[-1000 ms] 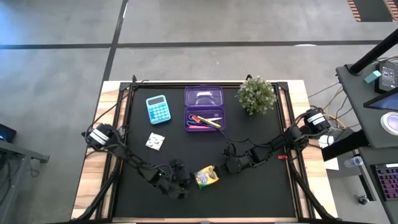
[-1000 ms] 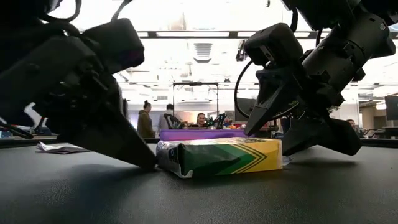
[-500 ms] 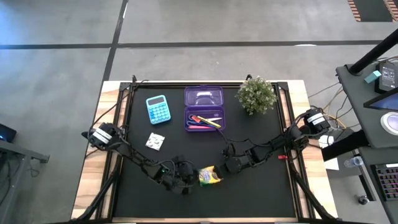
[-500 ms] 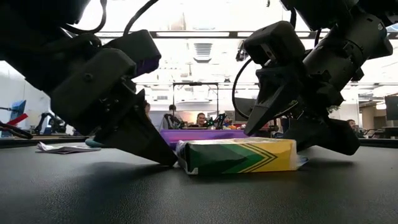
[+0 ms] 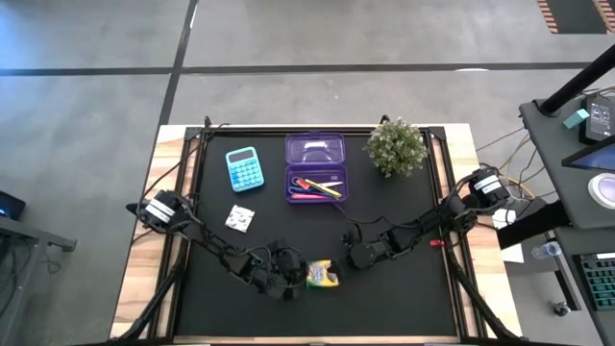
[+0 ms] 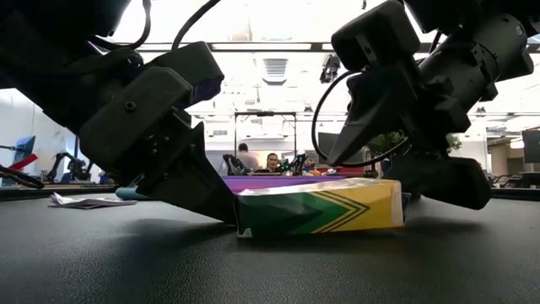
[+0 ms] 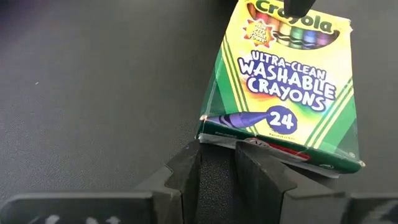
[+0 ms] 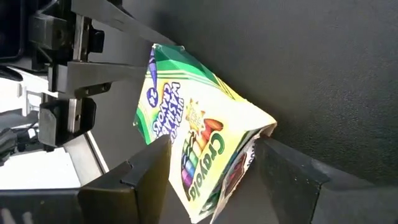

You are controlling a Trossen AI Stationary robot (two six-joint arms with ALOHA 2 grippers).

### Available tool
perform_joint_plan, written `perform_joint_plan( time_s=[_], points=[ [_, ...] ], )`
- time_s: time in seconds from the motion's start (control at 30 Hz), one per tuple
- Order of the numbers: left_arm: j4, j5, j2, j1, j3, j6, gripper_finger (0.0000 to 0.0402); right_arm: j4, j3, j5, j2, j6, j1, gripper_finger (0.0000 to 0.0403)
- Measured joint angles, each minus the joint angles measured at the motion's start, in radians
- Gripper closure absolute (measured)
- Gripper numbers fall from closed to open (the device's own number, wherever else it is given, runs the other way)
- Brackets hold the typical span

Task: Pack school essentials
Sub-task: Put the yellow crayon box into the purple supply box

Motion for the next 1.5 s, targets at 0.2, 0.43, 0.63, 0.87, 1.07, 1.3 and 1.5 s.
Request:
perform_joint_plan(
  time_s=[0.2,0.43,0.63,0.87,1.07,1.3,1.5],
  points=[
    [0.005,0.004,0.000,0.002,0.000,0.000,0.0311,0.000,0.008,0.005,0.045,0.050,0.000,0.0183],
    [0.016,0.005,0.000,0.002,-0.003,0.003,0.0311,-0.028,0.053,-0.006,0.142,0.079,0.007,0.0183],
    [0.008,0.011,-0.013,0.002,0.001,0.002,0.0311,-0.034,0.078,-0.029,0.143,0.061,0.008,0.0200],
    [-0.039,0.025,-0.048,0.002,0.003,-0.001,0.0311,-0.050,0.082,-0.026,0.134,0.094,0.013,0.0291],
    [-0.086,0.040,-0.084,0.003,0.003,-0.001,0.0311,-0.056,0.083,-0.021,0.108,0.107,0.014,0.0346],
    [-0.167,0.043,-0.143,0.003,0.005,-0.001,0.0311,-0.063,0.080,-0.014,0.053,0.108,0.015,0.0355],
    [-0.246,0.043,-0.190,0.005,0.005,0.003,0.0311,-0.051,0.081,0.002,0.042,0.105,0.013,0.0355]
  ],
)
